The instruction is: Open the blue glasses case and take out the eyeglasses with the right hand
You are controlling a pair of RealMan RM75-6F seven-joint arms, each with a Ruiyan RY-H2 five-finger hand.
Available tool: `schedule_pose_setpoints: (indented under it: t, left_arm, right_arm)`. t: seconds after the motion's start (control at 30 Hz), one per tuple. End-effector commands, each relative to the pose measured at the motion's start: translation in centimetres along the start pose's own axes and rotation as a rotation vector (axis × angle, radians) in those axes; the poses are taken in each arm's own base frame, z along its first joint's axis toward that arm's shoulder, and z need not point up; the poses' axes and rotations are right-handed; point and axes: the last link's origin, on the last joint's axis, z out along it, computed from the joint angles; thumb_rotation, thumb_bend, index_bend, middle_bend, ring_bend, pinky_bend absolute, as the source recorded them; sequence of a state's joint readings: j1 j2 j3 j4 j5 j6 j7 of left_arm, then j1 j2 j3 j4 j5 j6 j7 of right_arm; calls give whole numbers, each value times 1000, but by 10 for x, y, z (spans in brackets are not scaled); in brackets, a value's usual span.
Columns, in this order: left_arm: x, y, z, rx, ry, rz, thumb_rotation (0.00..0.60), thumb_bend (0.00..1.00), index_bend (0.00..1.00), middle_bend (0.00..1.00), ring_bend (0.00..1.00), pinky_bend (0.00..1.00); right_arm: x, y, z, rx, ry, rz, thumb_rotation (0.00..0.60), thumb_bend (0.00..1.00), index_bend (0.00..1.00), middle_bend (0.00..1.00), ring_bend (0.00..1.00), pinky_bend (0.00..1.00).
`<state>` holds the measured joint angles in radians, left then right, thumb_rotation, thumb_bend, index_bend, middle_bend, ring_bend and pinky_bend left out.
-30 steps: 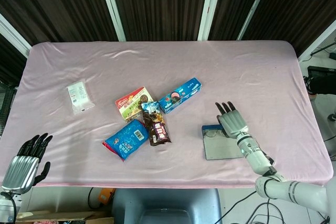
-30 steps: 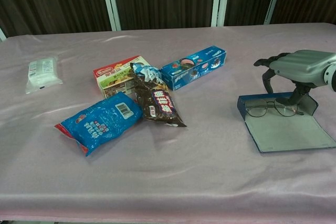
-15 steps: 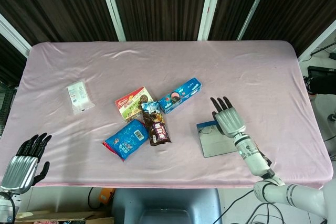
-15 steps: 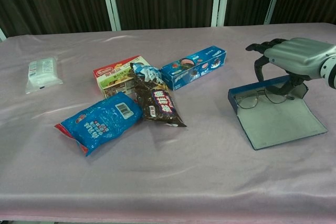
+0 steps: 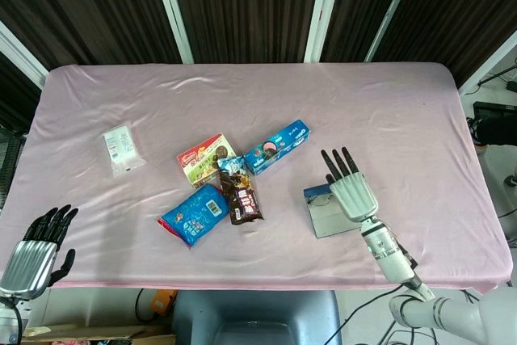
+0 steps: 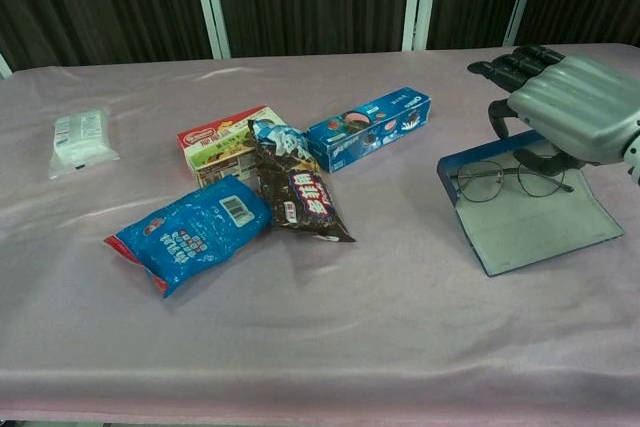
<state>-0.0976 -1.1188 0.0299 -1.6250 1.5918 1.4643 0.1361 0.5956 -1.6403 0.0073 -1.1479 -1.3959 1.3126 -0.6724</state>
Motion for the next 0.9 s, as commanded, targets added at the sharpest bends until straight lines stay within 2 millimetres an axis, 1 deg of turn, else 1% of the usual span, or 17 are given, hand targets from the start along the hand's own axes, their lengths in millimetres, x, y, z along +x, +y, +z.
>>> schedule_pose_setpoints:
  t: [0.03, 0.2, 0.37, 0.5, 0.6, 0.77, 0.8, 0.87, 0.9]
  left_arm:
    - [0, 0, 0, 1, 1, -1, 600, 457, 0, 51, 52, 157]
    - [0, 0, -1, -1, 2, -1, 600, 457, 0, 51, 52, 157]
    - [1, 0, -1, -2, 3, -1, 600, 458, 0, 51, 52, 157]
    - [0, 0, -1, -1, 1, 0, 600, 458, 0, 51, 53, 157]
    - [0, 0, 0, -3, 0, 1, 600, 458, 0, 51, 52, 157]
    - [-1, 1, -1, -3, -1, 4, 600, 458, 0, 51, 53, 157]
    - [-1, 1, -1, -3, -1, 4, 600, 458, 0, 51, 53, 157]
    - [-1, 1, 0, -2, -1, 5, 600, 458, 0, 51, 52, 157]
    - [-1, 1, 0, -1, -1, 6, 600, 458, 0, 51, 52, 157]
  right_arm:
    - [-2, -5, -5, 0, 34, -42, 600, 553, 666, 46, 0, 0]
    - [-6, -8, -8, 0, 31, -52, 600, 553, 666, 46, 0, 0]
    - [-11, -2, -4, -31, 17, -67, 600, 553, 666, 47, 0, 0]
    - [-15, 10, 3, -82, -4, -90, 600, 553, 666, 48, 0, 0]
    - [-21, 23, 10, -137, -30, -111, 600, 553, 666, 48, 0, 0]
    - [-38, 49, 26, -247, -112, -127, 600, 553, 663, 48, 0, 0]
    - [-42, 53, 28, -261, -135, -123, 600, 553, 656, 48, 0, 0]
    - [-52, 60, 31, -283, -190, -103, 600, 553, 611, 48, 0, 0]
    - [-56, 61, 31, -290, -211, -89, 600, 553, 568, 48, 0, 0]
